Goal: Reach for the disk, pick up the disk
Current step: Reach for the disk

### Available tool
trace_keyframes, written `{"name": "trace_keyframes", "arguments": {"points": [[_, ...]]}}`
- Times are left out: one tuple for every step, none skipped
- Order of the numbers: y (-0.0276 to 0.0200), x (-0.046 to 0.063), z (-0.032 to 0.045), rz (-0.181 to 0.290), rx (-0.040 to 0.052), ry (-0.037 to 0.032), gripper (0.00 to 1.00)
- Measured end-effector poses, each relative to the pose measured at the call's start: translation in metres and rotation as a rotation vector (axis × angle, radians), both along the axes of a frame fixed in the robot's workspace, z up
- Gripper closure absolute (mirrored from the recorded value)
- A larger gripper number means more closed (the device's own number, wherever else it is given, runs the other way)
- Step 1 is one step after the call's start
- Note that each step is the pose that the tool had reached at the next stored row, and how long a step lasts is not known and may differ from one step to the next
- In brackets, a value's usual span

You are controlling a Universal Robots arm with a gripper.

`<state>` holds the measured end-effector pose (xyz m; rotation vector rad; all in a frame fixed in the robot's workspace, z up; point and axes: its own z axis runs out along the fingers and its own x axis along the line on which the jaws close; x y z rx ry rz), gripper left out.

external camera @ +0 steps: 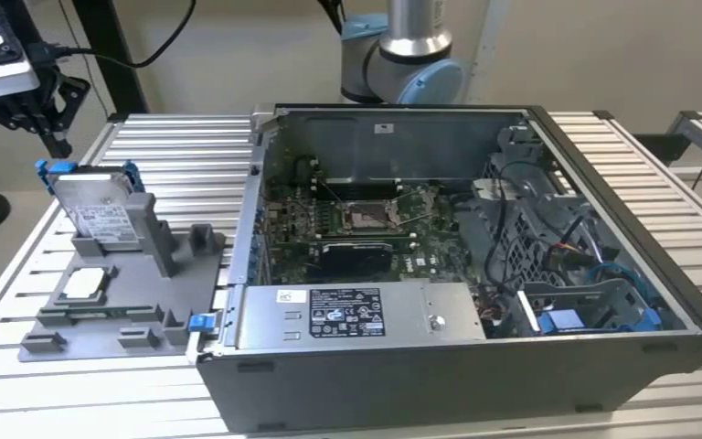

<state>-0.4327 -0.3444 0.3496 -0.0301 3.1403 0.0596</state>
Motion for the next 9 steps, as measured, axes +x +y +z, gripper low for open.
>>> {"name": "trace_keyframes", "arguments": {"points": [[0.0000, 0.0000, 0.0000, 0.000, 0.0000, -0.0001, 1.00], [0.0000, 0.0000, 0.0000, 0.000, 0.0000, -0.0001, 1.00], [0.0000, 0.0000, 0.0000, 0.000, 0.0000, -0.0001, 1.00], [0.0000, 0.0000, 0.0000, 0.000, 0.0000, 0.0000, 1.00], [0.0000, -0.0001, 0.0000, 0.000, 0.0000, 0.0000, 1.00], [0.0000, -0.0001, 0.0001, 0.000, -0.0001, 0.0001, 1.00], [0.0000, -0.0001, 0.0000, 0.000, -0.0001, 0.0000, 1.00], [0.0000, -0.0001, 0.0000, 0.001, -0.0001, 0.0000, 1.00], [0.0000, -0.0001, 0.0000, 0.004, -0.0001, 0.0000, 1.00]]}}
